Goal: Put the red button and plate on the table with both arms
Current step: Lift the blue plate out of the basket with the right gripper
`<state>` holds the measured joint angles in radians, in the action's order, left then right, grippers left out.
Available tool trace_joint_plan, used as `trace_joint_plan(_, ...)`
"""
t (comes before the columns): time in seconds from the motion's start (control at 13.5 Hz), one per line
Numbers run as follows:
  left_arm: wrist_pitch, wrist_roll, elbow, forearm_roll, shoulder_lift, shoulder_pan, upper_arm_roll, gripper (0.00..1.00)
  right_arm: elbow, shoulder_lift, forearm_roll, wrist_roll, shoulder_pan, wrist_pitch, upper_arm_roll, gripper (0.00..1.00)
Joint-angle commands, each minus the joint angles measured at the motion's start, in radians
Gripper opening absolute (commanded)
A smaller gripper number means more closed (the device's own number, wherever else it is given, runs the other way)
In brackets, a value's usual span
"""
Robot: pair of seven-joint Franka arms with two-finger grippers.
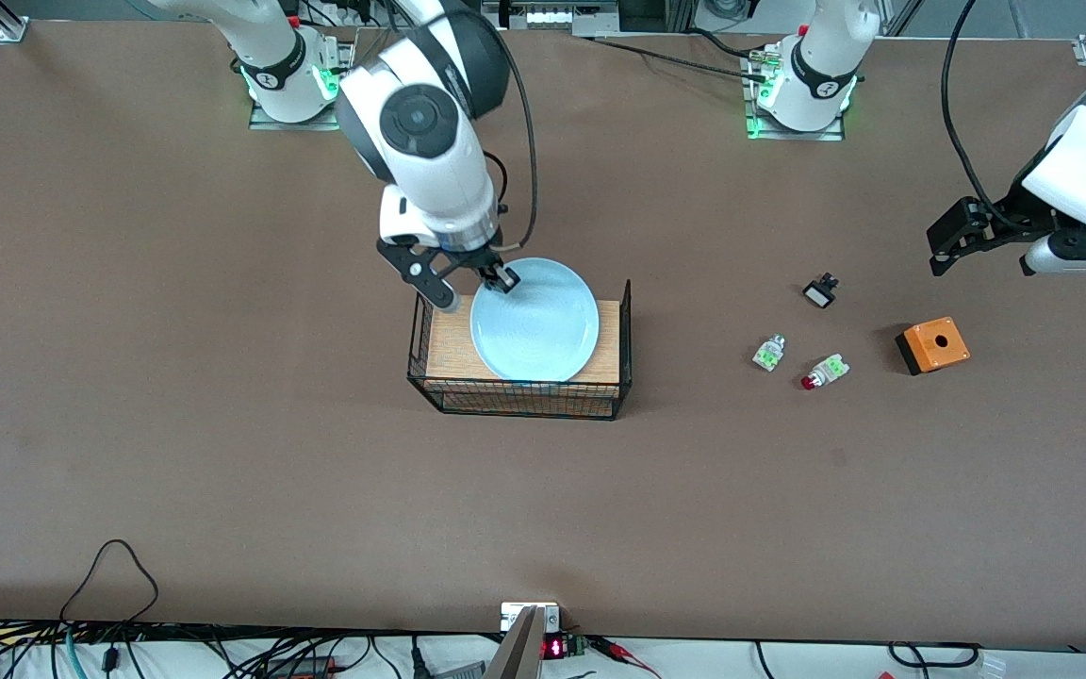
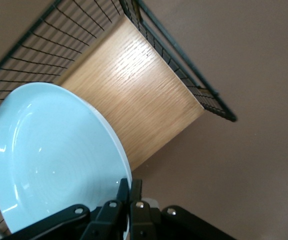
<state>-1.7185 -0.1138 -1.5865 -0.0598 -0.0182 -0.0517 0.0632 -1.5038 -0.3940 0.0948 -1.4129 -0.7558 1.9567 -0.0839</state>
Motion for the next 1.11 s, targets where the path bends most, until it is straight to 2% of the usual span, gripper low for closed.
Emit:
trace_joint_plan(0.0, -0.007, 0.003, -0.017, 0.02, 0.02, -0.016, -0.013, 1.0, -0.007, 0.095, 0.006, 0.009, 0.033, -0.03, -0.003, 0.0)
trace_joint_plan(0.22, -0.006, 0.005, -0.015, 0.021, 0.02, -0.014, -0.008, 1.0, 0.013, 0.153, 0.081, 0.125, 0.124, -0.073, -0.011, 0.0)
trace_joint_plan(0.37, -0.004, 0.006, -0.013, 0.02, 0.02, -0.008, -0.01, 1.0, 0.013, 0.184, 0.091, 0.25, 0.194, -0.111, -0.014, 0.0)
trace_joint_plan(0.81, 0.0, 0.014, -0.012, 0.014, 0.021, -0.005, -0.01, 1.0, -0.009, 0.202, 0.085, 0.87, 0.478, -0.295, -0.026, 0.0)
trace_joint_plan(1.04, 0.013, 0.014, -0.013, 0.017, 0.02, -0.005, -0.008, 1.0, -0.108, 0.204, 0.059, 1.128, 0.582, -0.288, -0.028, 0.0)
